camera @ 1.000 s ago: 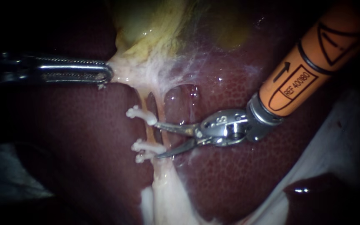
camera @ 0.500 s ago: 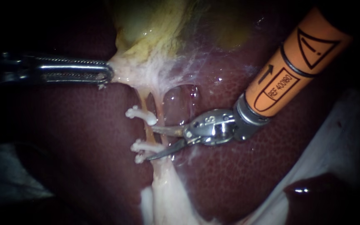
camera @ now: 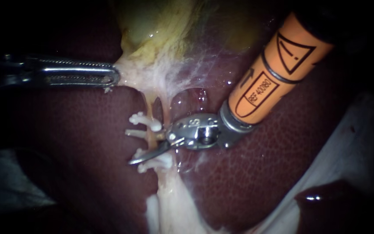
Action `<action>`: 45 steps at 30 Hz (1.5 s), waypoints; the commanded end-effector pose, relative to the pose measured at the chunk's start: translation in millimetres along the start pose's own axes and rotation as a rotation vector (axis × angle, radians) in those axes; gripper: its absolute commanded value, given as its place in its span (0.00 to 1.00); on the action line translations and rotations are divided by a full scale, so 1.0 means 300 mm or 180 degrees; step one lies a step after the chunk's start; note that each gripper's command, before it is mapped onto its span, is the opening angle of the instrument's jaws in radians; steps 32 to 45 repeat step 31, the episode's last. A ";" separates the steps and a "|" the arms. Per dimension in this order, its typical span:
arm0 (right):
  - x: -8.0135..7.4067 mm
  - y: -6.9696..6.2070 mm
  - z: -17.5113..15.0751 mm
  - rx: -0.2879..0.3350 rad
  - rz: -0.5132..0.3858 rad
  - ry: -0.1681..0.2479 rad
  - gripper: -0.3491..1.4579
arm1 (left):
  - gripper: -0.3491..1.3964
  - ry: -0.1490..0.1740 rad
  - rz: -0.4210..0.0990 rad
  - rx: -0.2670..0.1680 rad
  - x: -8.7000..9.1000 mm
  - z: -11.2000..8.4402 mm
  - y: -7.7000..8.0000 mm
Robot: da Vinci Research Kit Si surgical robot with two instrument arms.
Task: Go to the cutting position left tube
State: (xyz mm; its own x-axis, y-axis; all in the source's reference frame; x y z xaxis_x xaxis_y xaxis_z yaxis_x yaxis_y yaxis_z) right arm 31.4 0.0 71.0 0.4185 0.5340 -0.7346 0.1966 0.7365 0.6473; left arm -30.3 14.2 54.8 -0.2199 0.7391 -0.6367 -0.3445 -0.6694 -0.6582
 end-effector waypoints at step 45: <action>0.0114 -0.0082 0.005 0.0073 0.0348 0.0240 0.99 | 0.00 -0.0001 -0.0003 0.0002 0.0003 0.0000 0.0002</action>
